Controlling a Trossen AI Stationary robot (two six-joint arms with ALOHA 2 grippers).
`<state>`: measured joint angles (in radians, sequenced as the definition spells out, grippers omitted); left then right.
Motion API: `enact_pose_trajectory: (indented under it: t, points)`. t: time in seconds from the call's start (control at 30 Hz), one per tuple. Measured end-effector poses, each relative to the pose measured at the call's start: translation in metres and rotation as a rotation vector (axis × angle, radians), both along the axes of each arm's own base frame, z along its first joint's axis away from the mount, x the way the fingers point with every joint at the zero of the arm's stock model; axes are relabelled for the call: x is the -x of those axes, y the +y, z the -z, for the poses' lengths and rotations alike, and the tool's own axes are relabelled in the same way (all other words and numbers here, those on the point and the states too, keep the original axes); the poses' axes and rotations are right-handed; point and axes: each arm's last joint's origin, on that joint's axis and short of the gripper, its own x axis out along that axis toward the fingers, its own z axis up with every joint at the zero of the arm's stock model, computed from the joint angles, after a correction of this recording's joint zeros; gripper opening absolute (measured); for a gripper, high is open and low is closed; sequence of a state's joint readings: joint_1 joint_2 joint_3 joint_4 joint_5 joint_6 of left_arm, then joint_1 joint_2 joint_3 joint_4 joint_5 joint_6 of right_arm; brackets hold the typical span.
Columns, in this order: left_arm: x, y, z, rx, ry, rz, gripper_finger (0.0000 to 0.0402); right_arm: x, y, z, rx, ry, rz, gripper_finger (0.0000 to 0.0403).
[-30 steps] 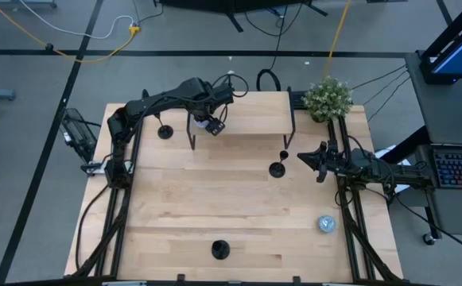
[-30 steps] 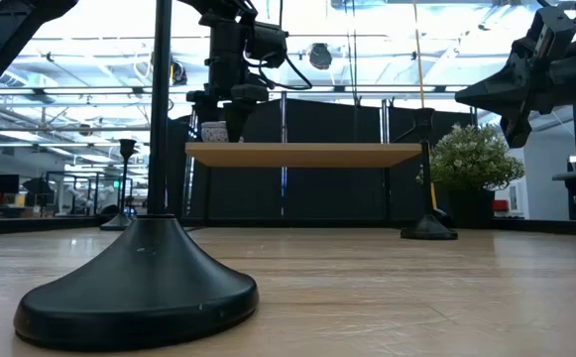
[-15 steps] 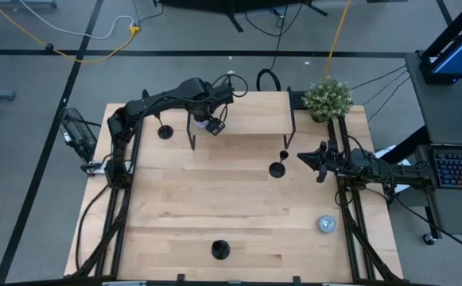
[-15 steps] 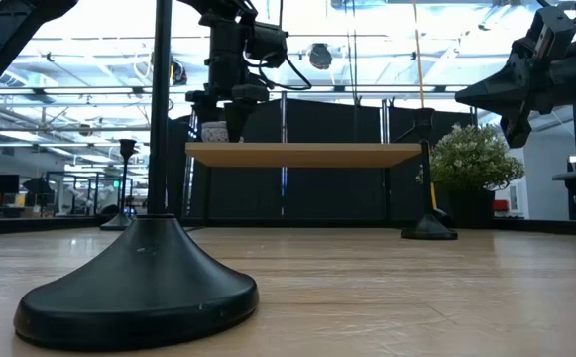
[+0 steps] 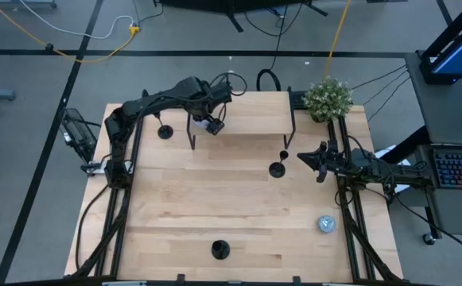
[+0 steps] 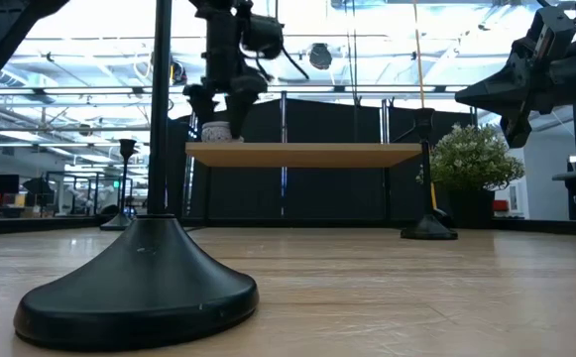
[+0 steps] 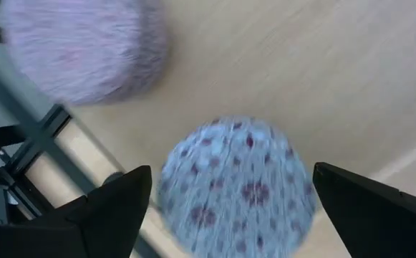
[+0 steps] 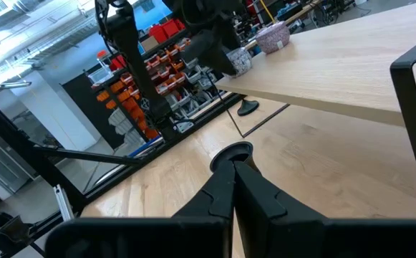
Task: Pick & Place candle stick holders
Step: Put the white patterned scented candle on the shelf, then put the blue patterned scented candle on the shelf
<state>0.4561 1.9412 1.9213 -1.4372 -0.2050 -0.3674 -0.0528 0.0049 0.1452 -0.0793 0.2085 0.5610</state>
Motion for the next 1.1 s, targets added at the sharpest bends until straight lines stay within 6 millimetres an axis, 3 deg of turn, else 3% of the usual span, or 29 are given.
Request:
enact_pose_trajectory:
  t: [0.2, 0.33, 0.5, 0.63, 0.87, 1.1]
  points:
    - [0.023, -0.015, -0.04, -0.047, -0.115, -0.04, 0.0395, 0.0, 0.0, 0.0, 0.0, 0.0, 0.0, 0.0]
    - [0.041, -0.038, -0.072, -0.07, -0.232, -0.031, 0.0395, 0.0, 0.0, 0.0, 0.0, 0.0, 0.0, 0.0]
    - [0.052, -0.069, -0.098, -0.101, -0.353, 0.041, 0.0395, 0.0, 0.0, 0.0, 0.0, 0.0, -0.001, 0.0]
    - [0.052, -0.092, -0.108, -0.141, -0.392, 0.096, 0.0395, 0.0, 0.0, 0.0, -0.003, -0.001, 0.0, 0.0]
    - [0.044, -0.127, -0.107, -0.182, -0.376, 0.197, 0.0395, 0.0, 0.0, 0.0, -0.003, -0.001, 0.0, 0.0]
    - [0.042, -0.147, -0.106, -0.177, -0.366, 0.272, 0.0395, 0.0, 0.0, 0.0, -0.003, -0.001, -0.001, 0.0]
